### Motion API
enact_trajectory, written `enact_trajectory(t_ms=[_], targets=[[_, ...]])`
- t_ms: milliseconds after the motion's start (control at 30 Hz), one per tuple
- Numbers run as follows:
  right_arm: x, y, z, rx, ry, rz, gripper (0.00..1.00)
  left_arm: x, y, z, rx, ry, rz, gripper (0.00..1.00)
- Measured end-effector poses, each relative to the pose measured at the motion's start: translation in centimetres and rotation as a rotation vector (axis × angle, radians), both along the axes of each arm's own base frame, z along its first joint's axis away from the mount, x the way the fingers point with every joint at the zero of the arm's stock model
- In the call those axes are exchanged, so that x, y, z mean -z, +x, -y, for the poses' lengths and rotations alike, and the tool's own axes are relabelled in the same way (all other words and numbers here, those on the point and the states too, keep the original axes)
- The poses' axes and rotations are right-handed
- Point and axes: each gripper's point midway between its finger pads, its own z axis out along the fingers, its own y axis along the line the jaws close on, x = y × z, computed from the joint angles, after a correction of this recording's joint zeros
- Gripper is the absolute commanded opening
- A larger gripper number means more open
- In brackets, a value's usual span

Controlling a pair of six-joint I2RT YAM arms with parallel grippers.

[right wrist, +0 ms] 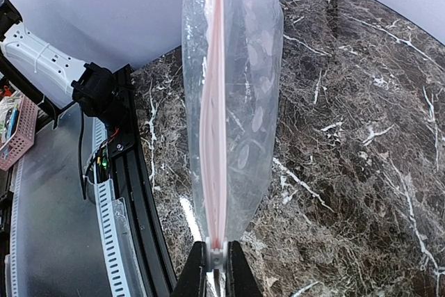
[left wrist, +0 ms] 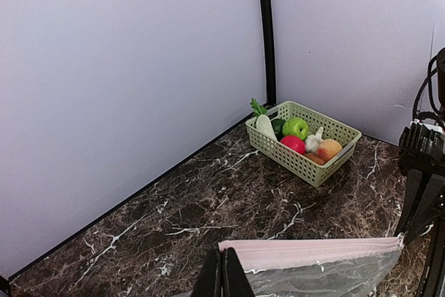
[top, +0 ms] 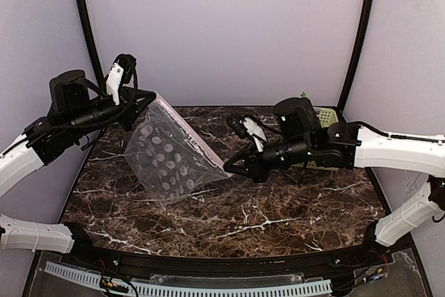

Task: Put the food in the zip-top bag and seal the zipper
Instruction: Unzip the zipper from the zipper food storage bag.

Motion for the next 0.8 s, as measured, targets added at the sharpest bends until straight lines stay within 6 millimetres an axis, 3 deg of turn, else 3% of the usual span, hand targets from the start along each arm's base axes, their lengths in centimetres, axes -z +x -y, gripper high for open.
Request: enact_trajectory(t_ms=[367,433,533,600,700,800], targets=[[0.0,-0.2,0.4,0.006,0.001,-0.010,0.00,0.1,0.2,-0.1,-0.008,0.002,-0.001,0.01],[0.1,-0.2,0.5,0.007,-0.001,-0.012,0.09,0.2,0.2,-0.1,-0.004,0.006,-0.001,0.01],[0.3,-0.4,0.6,0.008,-0.010,-0.020,0.38,0.4,0.1,0.4,0.030,0.020,0.003,0.01],[0.6,-0.6,1.1,0.013,-0.022,-0.029,0.50,0.5,-0.3,1.1,0.088,0.030,0.008,0.01],[0.3,-0.8,2.3,0.034,-0.021,-0.017,0.61,0.8,-1.4,2.9,0.223,0.034,0.000,0.01],[-1.0,-0.8,3.4,0.065,0.012,0.010,0.62,1.1,-2.5,4.6,0.349,0.030,-0.021,0.01]])
